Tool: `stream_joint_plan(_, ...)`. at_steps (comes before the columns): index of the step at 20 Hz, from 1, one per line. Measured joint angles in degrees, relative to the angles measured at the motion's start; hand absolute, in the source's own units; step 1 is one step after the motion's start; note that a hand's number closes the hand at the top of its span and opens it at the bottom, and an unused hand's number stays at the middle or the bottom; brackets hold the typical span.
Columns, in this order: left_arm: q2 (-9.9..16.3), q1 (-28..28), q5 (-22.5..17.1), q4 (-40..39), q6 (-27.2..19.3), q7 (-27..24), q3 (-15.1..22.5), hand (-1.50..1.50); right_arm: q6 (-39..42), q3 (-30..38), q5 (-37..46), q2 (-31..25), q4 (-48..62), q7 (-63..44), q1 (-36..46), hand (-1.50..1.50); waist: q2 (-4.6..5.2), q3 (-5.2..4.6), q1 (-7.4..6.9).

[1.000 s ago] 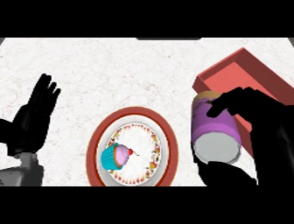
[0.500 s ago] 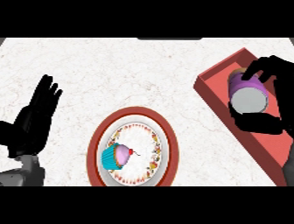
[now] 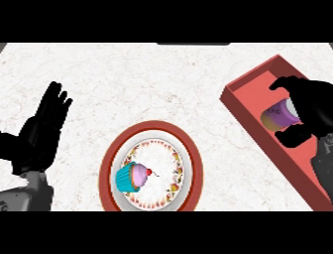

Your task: Pick the can from the plate and place it in the cardboard box

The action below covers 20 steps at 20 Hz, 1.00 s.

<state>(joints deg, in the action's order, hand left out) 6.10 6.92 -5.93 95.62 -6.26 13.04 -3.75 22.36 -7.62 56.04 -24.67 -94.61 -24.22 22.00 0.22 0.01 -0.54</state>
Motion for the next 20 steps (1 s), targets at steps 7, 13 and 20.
stream_joint_plan(7,0.0,-0.6,-0.4,-0.5,0.9,-0.9,-0.2,0.0,-13.8,6.4,-3.5,2.7,6.4,10.7,2.5,-1.5,-0.03,0.08,-0.01)
stream_joint_plan(13,0.5,-0.4,-1.0,-1.0,1.3,-0.5,-1.0,0.0,-20.4,14.3,-13.5,6.3,4.6,16.7,4.4,-1.5,-0.19,0.05,0.41)
stream_joint_plan(20,-0.1,-1.2,-0.3,-0.3,0.5,-0.6,-0.6,0.0,-17.8,24.8,-31.6,11.6,1.6,13.8,5.3,-1.5,-0.45,0.04,1.07)
